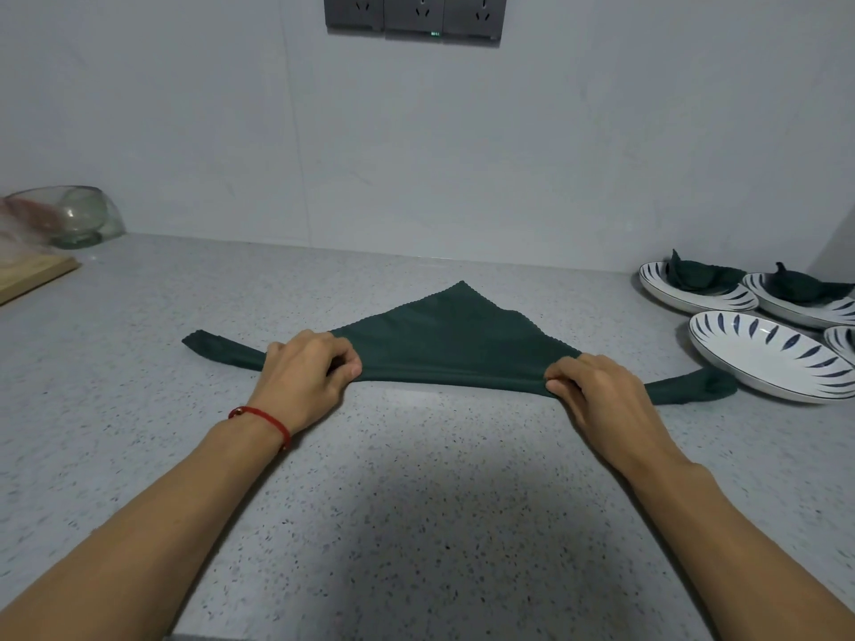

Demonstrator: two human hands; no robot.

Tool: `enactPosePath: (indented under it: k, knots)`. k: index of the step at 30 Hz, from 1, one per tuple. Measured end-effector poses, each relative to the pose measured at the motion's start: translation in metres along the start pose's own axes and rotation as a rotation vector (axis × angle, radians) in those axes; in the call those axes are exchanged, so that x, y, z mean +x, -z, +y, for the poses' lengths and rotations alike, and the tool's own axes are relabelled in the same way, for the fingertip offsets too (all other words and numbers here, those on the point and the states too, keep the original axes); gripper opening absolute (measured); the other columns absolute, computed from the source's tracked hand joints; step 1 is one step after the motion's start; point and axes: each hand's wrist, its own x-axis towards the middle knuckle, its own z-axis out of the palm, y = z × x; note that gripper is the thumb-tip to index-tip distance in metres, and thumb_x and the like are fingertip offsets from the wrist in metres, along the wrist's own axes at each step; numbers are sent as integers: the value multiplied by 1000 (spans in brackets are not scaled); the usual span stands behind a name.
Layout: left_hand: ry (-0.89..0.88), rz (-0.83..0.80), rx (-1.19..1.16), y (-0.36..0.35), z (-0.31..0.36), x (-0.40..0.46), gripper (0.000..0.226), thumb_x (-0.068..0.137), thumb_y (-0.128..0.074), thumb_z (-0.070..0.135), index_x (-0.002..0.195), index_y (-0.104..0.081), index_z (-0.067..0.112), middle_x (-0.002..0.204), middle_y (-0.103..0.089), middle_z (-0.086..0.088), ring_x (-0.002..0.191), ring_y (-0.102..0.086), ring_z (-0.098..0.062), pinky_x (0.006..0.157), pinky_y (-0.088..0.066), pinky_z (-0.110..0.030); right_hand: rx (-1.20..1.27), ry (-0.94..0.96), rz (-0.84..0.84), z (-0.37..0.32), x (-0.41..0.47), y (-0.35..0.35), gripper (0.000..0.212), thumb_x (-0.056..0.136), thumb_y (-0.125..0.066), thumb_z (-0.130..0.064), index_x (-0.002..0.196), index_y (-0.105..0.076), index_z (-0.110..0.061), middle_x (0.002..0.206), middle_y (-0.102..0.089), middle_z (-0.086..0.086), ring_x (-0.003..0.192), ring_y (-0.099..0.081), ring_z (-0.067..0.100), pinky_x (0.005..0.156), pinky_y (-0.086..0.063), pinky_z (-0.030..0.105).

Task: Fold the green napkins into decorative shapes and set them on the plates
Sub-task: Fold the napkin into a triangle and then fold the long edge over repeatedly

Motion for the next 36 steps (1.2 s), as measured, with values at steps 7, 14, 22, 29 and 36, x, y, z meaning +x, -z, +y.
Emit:
enactPosePath:
  k: [7,14,22,29,36]
  knots:
    - [-14,-11,-69,5,-5,-7,12,86,-74,39,79,-65,37,82,-57,18,84,-51,-10,84,-48,-44,-30,41,1,-3,-2,2,7,94,-69,-25,91,-73,-20,90,-63,-8,83,-55,13,70,-50,35]
    - [-8,24,55,-1,1,2,11,95,-65,30,90,-73,23,88,-55,11,92,-51,-16,83,-44,-43,-18,-40,10,-1,7,-8,16,98,-62,-22,86,-70,-16,82,-56,-5,78,-51,19,66,-42,34]
    - [21,49,102,0,3,7,11,94,-66,36,85,-66,29,82,-59,14,88,-55,-15,84,-31,-37,-65,-39,-7,-5,7,-1,10,97,-63,-26,88,-69,-23,85,-58,-10,82,-50,15,78,-33,35]
    - [-108,41,71,2,-12,2,8,91,-71,25,94,-78,21,93,-62,7,88,-55,-17,79,-49,-44,-29,-55,-75,0,7,1,17,95,-63,-39,96,-74,-27,94,-57,-16,88,-49,8,84,-38,33]
    - [2,-32,51,-3,-8,1,13,101,-54,24,90,-59,30,81,-60,11,84,-52,-14,86,-37,-41,16,-50,-52,6,5,0,16,97,-61,-29,90,-73,-21,86,-58,-12,83,-52,14,75,-46,36]
